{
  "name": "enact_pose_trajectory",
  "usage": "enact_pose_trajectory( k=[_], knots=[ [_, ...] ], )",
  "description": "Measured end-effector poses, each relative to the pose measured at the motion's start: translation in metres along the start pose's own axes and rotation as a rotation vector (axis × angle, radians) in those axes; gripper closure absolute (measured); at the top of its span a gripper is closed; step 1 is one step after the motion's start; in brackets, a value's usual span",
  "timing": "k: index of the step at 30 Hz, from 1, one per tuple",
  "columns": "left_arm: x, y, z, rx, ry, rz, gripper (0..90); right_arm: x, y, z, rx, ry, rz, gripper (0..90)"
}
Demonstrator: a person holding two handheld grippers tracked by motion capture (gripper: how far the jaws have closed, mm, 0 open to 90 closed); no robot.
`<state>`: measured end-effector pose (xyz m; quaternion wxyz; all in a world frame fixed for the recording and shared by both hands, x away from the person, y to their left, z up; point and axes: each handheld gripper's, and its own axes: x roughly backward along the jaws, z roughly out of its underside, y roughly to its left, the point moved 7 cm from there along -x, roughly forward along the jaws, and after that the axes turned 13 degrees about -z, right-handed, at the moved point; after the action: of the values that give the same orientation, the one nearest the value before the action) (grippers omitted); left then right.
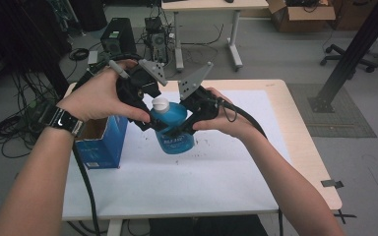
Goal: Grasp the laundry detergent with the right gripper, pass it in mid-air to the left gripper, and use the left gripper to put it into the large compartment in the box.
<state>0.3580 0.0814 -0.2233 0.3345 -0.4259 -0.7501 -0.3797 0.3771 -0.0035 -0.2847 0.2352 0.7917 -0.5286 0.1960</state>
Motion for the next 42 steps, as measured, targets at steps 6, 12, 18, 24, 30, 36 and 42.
enact_pose_trajectory(
  k=[6,12,18,24,30,36,42],
  knots=[
    [-0.007,-0.002,-0.002,-0.015,0.031,0.008,5.1,0.000,0.001,-0.001,-0.001,-0.002,-0.002,42.5],
    [-0.011,-0.004,-0.006,-0.034,0.041,0.018,11.2,0.000,0.001,-0.001,0.002,-0.004,-0.002,42.5],
    [-0.012,-0.005,-0.008,-0.043,0.046,0.017,14.9,-0.001,0.002,-0.002,0.007,-0.008,-0.006,42.6],
    [-0.013,-0.006,-0.010,-0.041,0.045,0.023,18.1,-0.001,0.003,-0.001,0.007,-0.007,-0.005,42.6],
    [-0.012,-0.006,-0.011,-0.044,0.046,0.025,21.4,-0.001,0.003,-0.001,0.006,-0.007,-0.008,42.6],
    [-0.013,-0.007,-0.011,-0.041,0.059,0.027,23.4,-0.002,0.003,0.000,0.004,-0.010,-0.010,42.6],
    [-0.013,-0.007,-0.011,-0.033,0.056,0.030,25.4,-0.001,0.003,0.000,0.003,-0.013,-0.005,42.6]
  ],
)
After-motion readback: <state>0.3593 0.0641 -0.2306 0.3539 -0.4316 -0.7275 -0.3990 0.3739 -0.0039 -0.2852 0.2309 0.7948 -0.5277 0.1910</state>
